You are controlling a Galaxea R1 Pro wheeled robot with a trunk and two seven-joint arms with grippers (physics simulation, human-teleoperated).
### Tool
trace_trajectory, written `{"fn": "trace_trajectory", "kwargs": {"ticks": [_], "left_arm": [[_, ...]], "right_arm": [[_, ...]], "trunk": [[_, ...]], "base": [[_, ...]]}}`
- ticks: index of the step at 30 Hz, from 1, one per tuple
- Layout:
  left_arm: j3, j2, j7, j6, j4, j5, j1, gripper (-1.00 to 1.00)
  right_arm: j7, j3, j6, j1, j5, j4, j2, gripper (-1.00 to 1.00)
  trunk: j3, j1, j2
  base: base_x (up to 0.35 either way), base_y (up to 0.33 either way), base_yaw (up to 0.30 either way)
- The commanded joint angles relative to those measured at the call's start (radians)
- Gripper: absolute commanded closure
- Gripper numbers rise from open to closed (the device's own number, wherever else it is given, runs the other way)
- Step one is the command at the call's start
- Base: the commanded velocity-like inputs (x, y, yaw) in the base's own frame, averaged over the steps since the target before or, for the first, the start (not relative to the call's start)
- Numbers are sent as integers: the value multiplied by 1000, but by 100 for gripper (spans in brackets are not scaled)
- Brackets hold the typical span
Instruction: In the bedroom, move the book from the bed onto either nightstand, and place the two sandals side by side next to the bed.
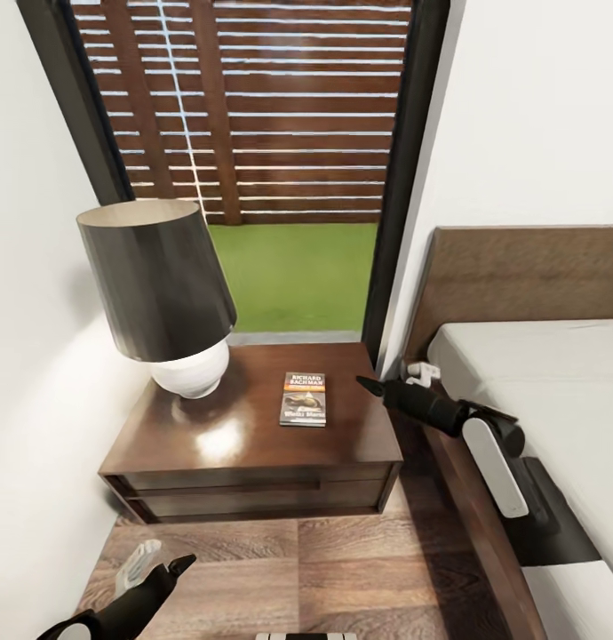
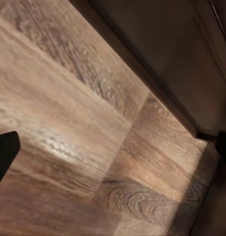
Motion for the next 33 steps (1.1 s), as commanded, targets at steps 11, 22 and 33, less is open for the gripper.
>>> {"fn": "trace_trajectory", "kwargs": {"ticks": [11,22,33], "left_arm": [[22,-4,52,-17,24,5,0,-100],[24,-5,61,-33,48,5,0,-100],[25,-5,62,-35,63,6,0,-100]], "right_arm": [[-11,59,49,12,125,-62,3,-100],[-4,82,47,40,141,-101,2,-100],[2,88,38,120,142,-156,5,-100]], "trunk": [[42,-5,2],[84,-10,5],[129,-15,7]], "base": [[0,0,0],[0,0,0],[0,0,-15]]}}
